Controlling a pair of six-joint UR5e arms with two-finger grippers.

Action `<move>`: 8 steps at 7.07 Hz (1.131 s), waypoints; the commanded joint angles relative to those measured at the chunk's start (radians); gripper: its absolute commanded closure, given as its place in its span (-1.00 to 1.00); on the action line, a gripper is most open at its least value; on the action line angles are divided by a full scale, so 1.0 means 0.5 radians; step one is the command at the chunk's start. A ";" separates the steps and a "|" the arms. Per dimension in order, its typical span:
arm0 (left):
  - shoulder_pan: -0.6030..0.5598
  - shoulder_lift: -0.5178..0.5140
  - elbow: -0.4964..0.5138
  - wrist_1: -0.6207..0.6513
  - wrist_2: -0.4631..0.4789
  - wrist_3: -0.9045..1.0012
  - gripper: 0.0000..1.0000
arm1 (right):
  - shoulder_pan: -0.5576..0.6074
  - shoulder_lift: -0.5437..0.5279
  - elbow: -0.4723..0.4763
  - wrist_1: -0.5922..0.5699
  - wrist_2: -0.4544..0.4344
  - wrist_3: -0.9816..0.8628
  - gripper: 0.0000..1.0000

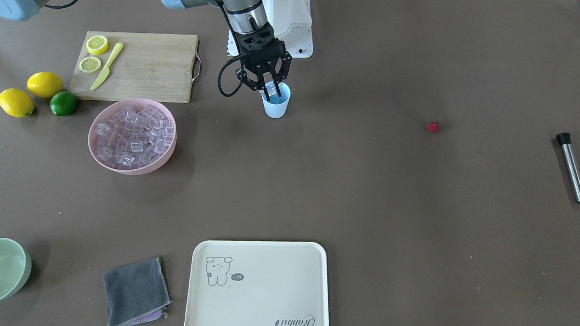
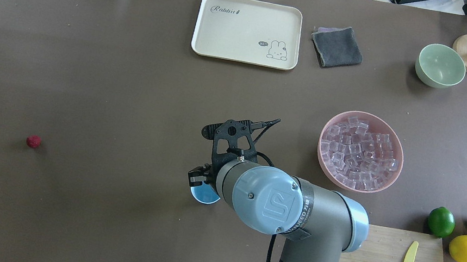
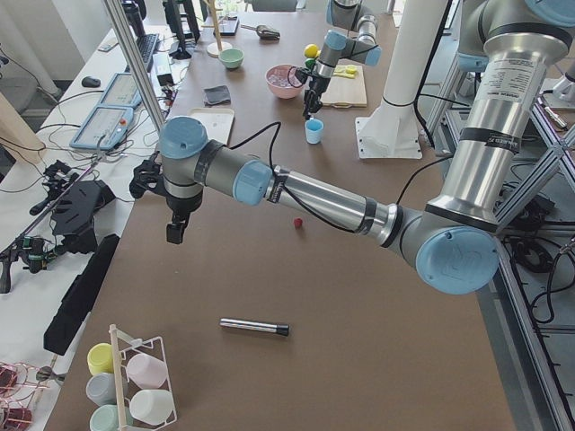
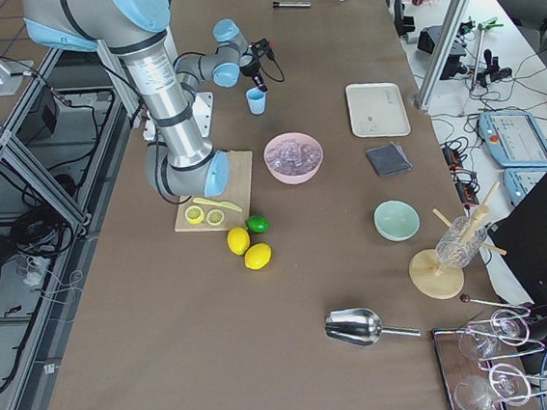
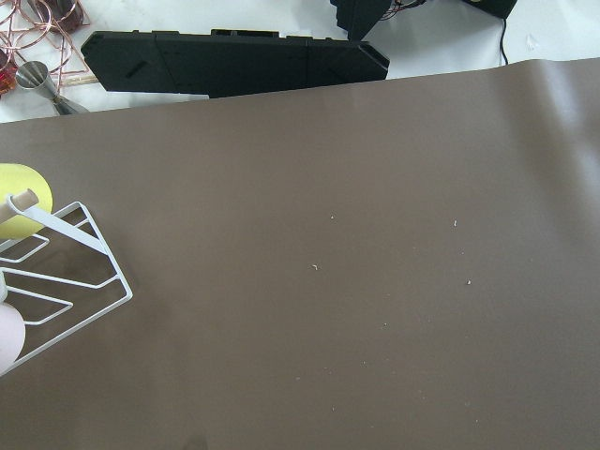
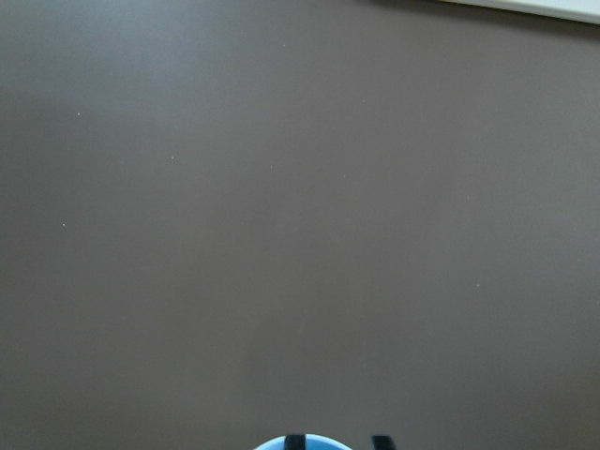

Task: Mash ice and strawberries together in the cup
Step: 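Open the right gripper to drop the ice cube into the blue cup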

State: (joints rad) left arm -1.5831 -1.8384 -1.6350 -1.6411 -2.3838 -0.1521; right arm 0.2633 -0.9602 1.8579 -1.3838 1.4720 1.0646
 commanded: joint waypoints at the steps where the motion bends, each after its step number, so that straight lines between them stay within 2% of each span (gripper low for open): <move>1: 0.000 0.004 0.006 -0.001 0.000 0.000 -0.97 | -0.042 0.000 0.006 0.000 -0.023 -0.003 0.88; 2: 0.000 0.004 0.009 -0.004 0.000 0.000 -0.97 | -0.066 -0.009 0.006 0.000 -0.060 0.015 -0.98; 6: -0.006 0.011 -0.001 -0.001 0.000 0.007 -0.97 | -0.054 -0.031 0.061 0.071 -0.079 0.000 -1.00; 7: -0.003 0.008 0.003 -0.001 0.000 0.004 -0.97 | 0.010 -0.037 0.088 0.068 -0.057 -0.003 -1.00; 8: -0.006 0.008 -0.007 -0.001 0.000 0.003 -0.97 | 0.168 -0.070 0.089 0.065 0.104 -0.024 -1.00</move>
State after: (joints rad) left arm -1.5853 -1.8343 -1.6354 -1.6414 -2.3838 -0.1500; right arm 0.2752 -0.9813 1.8947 -1.3501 1.4590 1.0608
